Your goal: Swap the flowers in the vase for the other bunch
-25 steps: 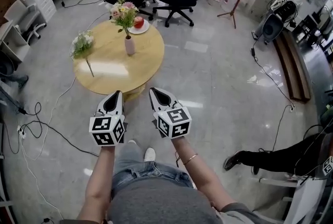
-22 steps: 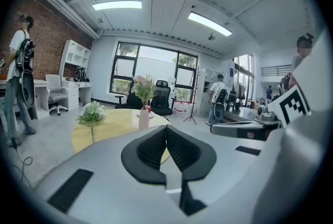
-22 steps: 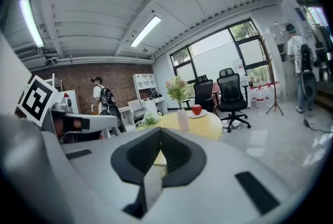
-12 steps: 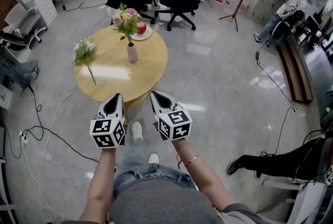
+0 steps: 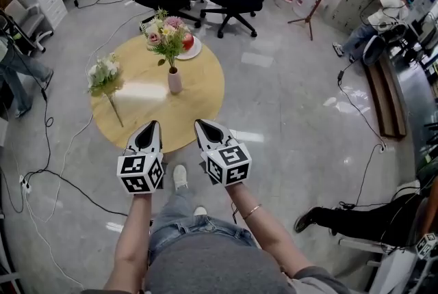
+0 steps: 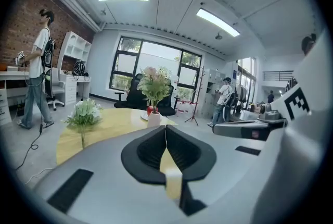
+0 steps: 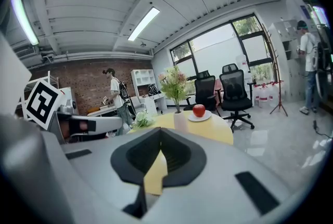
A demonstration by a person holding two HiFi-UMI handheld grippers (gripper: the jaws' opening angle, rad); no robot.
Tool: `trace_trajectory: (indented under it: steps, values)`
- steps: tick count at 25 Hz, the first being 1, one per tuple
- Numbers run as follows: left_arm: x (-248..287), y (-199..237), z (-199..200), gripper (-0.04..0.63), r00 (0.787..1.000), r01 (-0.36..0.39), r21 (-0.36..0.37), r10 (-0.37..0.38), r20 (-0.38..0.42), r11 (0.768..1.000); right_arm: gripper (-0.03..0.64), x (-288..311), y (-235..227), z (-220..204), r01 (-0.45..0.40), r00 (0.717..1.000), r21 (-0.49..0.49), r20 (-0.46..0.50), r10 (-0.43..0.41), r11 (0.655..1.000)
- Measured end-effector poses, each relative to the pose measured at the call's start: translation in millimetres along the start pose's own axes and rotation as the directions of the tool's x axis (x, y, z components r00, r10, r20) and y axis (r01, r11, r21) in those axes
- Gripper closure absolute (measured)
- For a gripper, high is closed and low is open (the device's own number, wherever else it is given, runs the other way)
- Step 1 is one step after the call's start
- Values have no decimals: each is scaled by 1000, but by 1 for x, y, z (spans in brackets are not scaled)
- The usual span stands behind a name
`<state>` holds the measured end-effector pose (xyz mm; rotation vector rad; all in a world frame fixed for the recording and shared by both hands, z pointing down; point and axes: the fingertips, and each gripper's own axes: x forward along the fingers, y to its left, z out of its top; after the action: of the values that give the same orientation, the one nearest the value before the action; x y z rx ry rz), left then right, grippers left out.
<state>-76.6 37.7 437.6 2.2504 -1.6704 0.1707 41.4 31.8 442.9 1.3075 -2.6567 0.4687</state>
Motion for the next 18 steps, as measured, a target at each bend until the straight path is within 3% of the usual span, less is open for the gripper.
trace_trajectory:
  steps: [18]
  values:
    - [130,55,38,577,992,109,-17,-110,-55,994,606,123,-51,36,70,997,8,-31,-70,998]
